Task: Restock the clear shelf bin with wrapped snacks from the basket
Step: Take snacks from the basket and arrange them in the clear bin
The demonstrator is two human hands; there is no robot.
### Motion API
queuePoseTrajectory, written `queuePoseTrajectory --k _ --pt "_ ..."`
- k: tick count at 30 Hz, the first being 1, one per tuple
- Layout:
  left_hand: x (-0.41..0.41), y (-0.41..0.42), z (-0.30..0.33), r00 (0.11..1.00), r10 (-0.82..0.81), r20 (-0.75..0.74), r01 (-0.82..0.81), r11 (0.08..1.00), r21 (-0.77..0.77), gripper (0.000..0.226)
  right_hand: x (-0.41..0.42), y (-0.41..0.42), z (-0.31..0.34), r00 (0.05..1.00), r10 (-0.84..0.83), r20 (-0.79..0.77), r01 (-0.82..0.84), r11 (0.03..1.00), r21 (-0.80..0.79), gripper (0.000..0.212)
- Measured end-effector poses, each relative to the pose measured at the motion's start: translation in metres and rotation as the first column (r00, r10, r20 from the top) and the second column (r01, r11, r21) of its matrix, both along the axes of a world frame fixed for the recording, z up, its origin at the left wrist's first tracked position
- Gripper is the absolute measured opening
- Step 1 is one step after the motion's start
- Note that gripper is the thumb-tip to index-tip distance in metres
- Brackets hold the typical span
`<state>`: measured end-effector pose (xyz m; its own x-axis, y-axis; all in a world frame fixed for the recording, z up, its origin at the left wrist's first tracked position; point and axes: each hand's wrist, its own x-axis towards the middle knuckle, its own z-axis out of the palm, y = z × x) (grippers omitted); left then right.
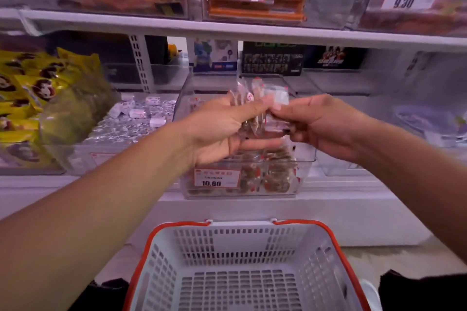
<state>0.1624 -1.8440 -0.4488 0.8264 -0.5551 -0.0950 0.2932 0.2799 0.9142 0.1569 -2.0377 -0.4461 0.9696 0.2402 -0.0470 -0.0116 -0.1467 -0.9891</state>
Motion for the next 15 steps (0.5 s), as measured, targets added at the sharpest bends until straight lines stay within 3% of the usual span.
queuePoseTrajectory --k 4,7,9,10,12,13,15 --pt "0.021 -0.001 -0.012 1.0 0.009 0.003 -0.009 0.997 0.072 0.052 0.015 -0.013 -0.008 0.996 0.083 0.016 -0.081 0.993 -0.089 0.032" --pt "0.034 0.002 -0.015 0.999 -0.02 0.046 0.013 0.989 0.145 0.057 0.018 -0.011 -0.007 0.96 0.14 0.243 -0.017 0.894 -0.447 0.024" --pt "0.039 0.002 -0.017 0.998 -0.015 0.054 0.005 0.984 0.178 0.065 0.02 -0.007 -0.009 0.895 0.095 0.436 0.153 0.852 -0.5 0.016" --pt "0.041 0.001 -0.017 0.998 -0.011 0.061 -0.001 0.981 0.194 0.068 0.02 -0.006 -0.01 0.867 0.039 0.496 0.22 0.863 -0.454 0.023" --pt "0.044 -0.001 -0.018 0.995 -0.052 0.089 0.029 0.971 0.238 0.067 0.022 -0.004 -0.012 0.834 -0.005 0.552 0.255 0.891 -0.376 0.057" --pt "0.044 -0.001 -0.019 0.992 -0.084 0.095 0.056 0.964 0.261 0.065 0.022 -0.004 -0.013 0.816 0.062 0.574 0.218 0.888 -0.405 0.071" --pt "0.045 -0.002 -0.02 0.988 -0.121 0.098 0.089 0.954 0.288 0.058 0.021 -0.003 -0.016 0.791 0.244 0.561 0.109 0.846 -0.523 0.076"
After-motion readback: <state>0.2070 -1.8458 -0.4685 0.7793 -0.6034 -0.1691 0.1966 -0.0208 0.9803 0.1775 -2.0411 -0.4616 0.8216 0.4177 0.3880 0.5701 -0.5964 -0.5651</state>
